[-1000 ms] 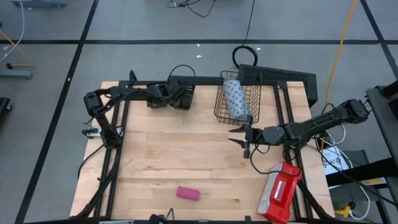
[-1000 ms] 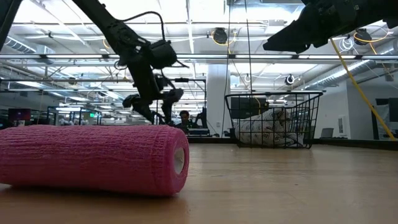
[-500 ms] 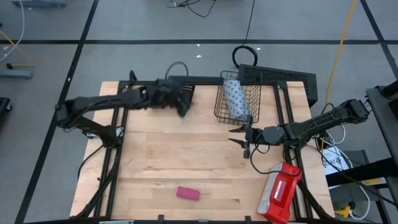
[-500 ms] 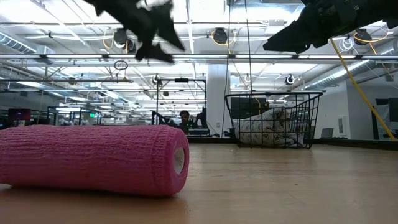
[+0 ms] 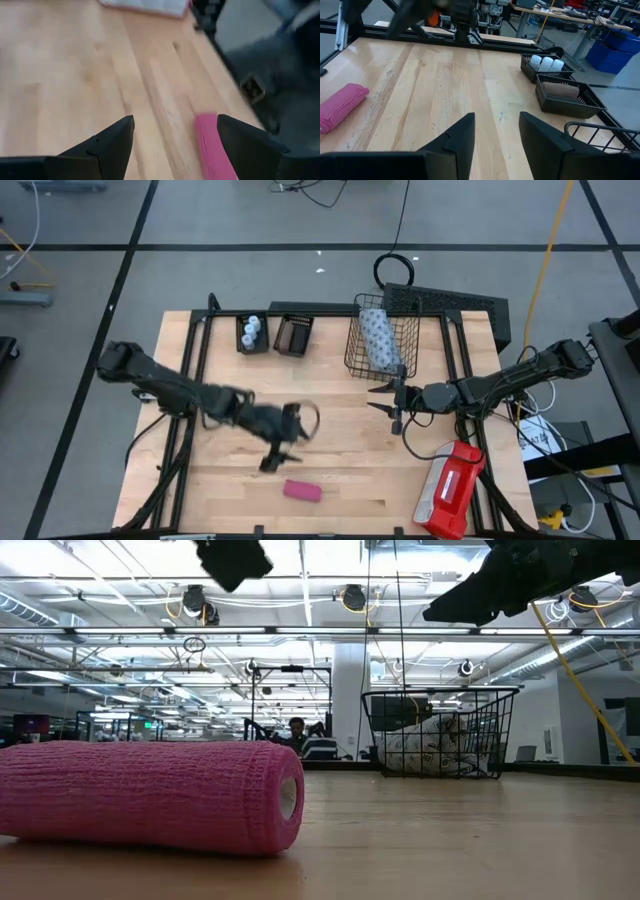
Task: Pick & place medical supplies in basket/bin
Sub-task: Put the pink rolled bandage into the right black basket
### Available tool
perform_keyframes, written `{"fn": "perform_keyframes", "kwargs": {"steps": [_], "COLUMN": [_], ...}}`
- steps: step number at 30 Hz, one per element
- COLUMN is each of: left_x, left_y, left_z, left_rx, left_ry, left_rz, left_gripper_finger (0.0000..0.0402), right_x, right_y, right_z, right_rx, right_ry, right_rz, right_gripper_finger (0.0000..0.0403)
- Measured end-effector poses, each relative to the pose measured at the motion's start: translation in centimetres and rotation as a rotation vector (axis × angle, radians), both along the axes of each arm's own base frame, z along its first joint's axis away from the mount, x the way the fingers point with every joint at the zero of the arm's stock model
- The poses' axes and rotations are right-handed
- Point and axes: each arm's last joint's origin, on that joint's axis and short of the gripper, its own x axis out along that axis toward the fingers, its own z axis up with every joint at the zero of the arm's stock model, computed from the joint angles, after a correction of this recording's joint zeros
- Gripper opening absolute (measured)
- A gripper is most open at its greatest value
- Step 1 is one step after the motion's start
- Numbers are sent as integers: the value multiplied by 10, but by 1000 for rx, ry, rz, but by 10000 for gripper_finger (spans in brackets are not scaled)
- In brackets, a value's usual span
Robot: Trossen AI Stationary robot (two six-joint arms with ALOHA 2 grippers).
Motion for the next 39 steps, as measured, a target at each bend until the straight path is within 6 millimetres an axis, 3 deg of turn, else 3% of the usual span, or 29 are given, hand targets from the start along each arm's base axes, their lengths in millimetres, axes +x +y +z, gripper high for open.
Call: {"fn": "perform_keyframes", "kwargs": {"steps": [5, 11, 21, 28, 32, 39], "left_x": [6, 14, 15, 11, 21, 43], "left_y": [-33, -63, -92, -89, -70, -36], "left_z": [-40, -83, -125, -148, -148, -145], "left_rx": [95, 53, 10, 116, 189, 242], "left_ry": [95, 193, 249, 324, 235, 150], "left_rz": [-27, -18, 20, 207, 398, 504], "left_gripper_finger": [294, 294, 294, 294, 294, 294], "right_x": [0, 0, 0, 0, -1, -1], "right_y": [0, 0, 0, 0, 1, 0], "right_z": [0, 0, 0, -1, -2, -2], "right_rx": [0, 0, 7, 15, 26, 29], "right_ry": [0, 0, 0, 12, 12, 13], "right_rz": [0, 0, 1, -1, -3, -4], "right_gripper_finger": [144, 144, 144, 144, 144, 144]}}
